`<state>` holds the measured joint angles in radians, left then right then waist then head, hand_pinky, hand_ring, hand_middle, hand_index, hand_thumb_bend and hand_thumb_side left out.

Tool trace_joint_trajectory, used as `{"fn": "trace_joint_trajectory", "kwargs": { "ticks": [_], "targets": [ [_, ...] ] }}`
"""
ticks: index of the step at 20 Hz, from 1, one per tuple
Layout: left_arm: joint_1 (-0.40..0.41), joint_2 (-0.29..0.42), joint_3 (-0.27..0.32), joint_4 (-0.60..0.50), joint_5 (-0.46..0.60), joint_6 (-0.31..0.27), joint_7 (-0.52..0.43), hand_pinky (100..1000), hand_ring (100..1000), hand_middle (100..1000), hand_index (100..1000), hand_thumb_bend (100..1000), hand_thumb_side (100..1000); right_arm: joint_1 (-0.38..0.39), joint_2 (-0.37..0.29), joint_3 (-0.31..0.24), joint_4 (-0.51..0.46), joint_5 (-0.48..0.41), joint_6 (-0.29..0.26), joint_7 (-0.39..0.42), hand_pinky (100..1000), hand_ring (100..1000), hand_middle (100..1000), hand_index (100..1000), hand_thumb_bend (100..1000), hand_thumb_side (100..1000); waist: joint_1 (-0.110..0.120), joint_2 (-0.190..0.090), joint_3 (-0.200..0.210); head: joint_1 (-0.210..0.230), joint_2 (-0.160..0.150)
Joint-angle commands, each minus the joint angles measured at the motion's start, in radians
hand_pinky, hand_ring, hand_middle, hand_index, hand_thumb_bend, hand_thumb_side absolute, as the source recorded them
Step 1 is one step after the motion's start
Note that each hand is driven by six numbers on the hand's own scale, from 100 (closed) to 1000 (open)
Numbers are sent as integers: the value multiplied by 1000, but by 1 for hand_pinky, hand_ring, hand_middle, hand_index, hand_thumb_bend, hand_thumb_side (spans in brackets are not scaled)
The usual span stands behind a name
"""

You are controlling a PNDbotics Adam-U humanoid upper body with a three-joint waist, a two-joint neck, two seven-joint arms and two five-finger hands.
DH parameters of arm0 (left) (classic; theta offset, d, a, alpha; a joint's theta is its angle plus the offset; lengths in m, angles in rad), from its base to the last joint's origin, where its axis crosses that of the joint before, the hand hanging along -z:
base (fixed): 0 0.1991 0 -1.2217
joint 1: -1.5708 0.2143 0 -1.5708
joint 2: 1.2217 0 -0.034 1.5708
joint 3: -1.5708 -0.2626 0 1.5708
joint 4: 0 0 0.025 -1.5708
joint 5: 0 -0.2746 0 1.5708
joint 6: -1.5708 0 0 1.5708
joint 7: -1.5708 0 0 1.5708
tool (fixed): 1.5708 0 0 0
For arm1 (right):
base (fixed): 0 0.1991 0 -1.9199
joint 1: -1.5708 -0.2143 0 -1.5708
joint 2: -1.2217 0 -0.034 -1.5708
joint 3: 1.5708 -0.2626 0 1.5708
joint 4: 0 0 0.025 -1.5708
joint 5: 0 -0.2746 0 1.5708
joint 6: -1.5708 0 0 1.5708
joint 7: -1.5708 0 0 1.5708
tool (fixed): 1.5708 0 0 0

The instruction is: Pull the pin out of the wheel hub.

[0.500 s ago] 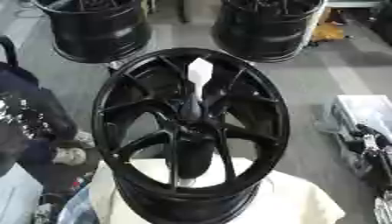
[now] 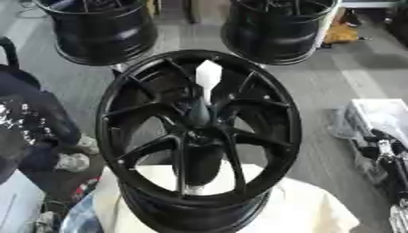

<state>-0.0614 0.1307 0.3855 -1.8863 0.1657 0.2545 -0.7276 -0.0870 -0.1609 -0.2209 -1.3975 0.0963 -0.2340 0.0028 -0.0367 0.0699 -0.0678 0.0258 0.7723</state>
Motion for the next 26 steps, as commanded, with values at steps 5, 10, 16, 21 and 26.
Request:
{"fn": "trace_joint_trajectory", "kwargs": {
  "ticks": [5,10,16,21,26],
  "targets": [
    [-6,12,-3,-13,-3,5,-5,727,583,578,704,100,920,-86,-98,0,-21,12,-10,3,720,645,698,835,100,749,-10,-16,5,0,-2],
    [-3,15,-9,-12,-8,11,-14,727,583,578,704,100,922,-282,-250,33,-19,48,-48,26,734,659,712,845,100,624,-20,-21,22,-11,-2],
    [-4,21,-18,-8,-8,8,-26,728,584,578,703,100,923,-564,-376,154,120,54,-93,162,751,681,738,866,100,474,-22,-24,46,-32,-2],
    [-3,23,-25,-4,-8,4,-37,728,584,578,703,100,924,-767,-376,273,265,95,-172,327,774,735,784,890,100,423,-21,-23,61,-46,-2],
    [-2,23,-27,-1,-12,0,-43,729,584,577,703,100,927,-906,-298,350,390,165,-246,517,809,806,843,916,100,455,-21,-20,76,-60,-2]
  ]
}}
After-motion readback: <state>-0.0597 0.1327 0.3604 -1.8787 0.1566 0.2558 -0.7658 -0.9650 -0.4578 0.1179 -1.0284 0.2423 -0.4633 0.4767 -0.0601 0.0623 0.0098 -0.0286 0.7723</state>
